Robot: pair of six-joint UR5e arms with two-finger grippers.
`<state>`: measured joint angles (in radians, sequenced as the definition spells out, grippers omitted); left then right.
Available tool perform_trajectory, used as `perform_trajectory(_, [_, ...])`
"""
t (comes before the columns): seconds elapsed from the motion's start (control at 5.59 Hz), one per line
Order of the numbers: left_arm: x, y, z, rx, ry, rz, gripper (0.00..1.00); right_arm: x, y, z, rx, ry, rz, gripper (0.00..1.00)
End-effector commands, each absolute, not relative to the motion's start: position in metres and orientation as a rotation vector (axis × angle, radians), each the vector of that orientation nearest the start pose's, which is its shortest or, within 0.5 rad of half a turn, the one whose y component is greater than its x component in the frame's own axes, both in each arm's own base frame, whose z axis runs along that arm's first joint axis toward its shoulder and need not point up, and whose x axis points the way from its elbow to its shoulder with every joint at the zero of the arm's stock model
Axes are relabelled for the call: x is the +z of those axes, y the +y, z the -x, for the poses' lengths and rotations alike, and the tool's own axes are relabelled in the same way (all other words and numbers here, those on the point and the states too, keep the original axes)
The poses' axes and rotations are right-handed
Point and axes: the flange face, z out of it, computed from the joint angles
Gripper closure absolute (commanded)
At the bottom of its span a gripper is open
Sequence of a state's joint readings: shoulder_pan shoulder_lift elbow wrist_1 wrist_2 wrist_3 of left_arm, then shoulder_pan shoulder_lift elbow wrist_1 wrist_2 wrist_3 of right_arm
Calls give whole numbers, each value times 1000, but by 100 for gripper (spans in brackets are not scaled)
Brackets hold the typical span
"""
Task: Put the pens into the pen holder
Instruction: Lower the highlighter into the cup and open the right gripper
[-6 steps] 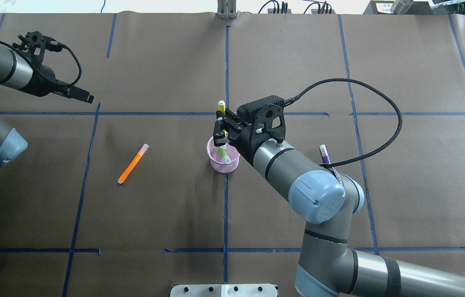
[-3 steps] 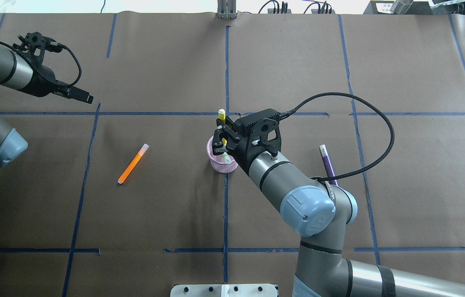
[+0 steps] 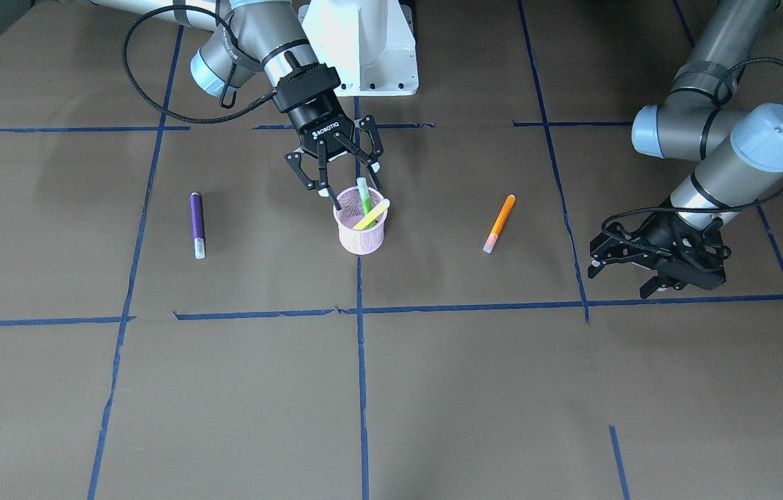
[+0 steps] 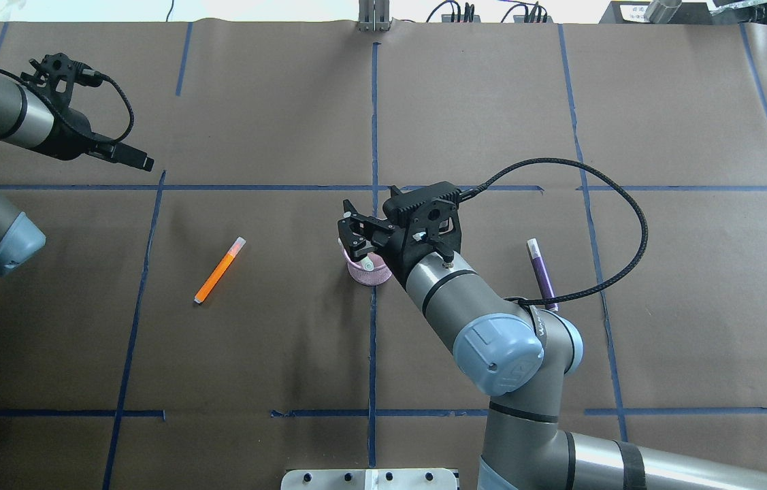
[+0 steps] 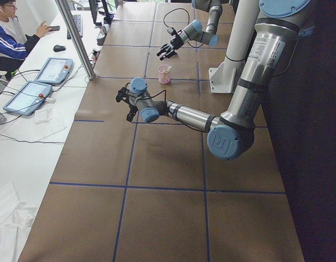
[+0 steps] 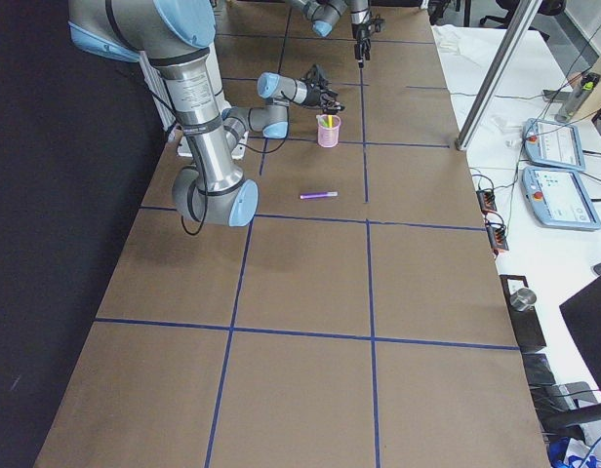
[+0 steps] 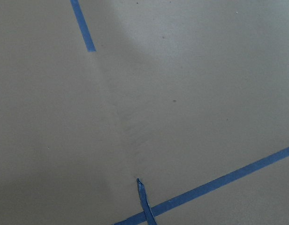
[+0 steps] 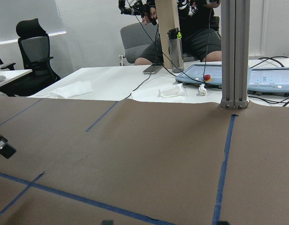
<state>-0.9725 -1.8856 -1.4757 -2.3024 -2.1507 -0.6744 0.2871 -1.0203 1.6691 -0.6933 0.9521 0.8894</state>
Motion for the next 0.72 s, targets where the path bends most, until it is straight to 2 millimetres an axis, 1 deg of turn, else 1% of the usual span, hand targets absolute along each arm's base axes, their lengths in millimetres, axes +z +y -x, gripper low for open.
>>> perform_trajectory(0.0, [437, -575, -300, 204, 992, -427, 0, 173, -357, 534, 184, -1110, -1112, 2])
perform_trajectory(0.18, [431, -576, -304, 207, 994, -413, 0, 174, -360, 533, 208, -1153, -1064, 1])
perform_trajectory(0.36, [417, -583, -308, 195, 976, -379, 0, 182, -365, 530, 237, -1172, -1024, 1])
perform_trajectory(0.54, [391, -583, -335, 208, 954, -323, 0, 197, -373, 526, 262, -1173, -990, 1])
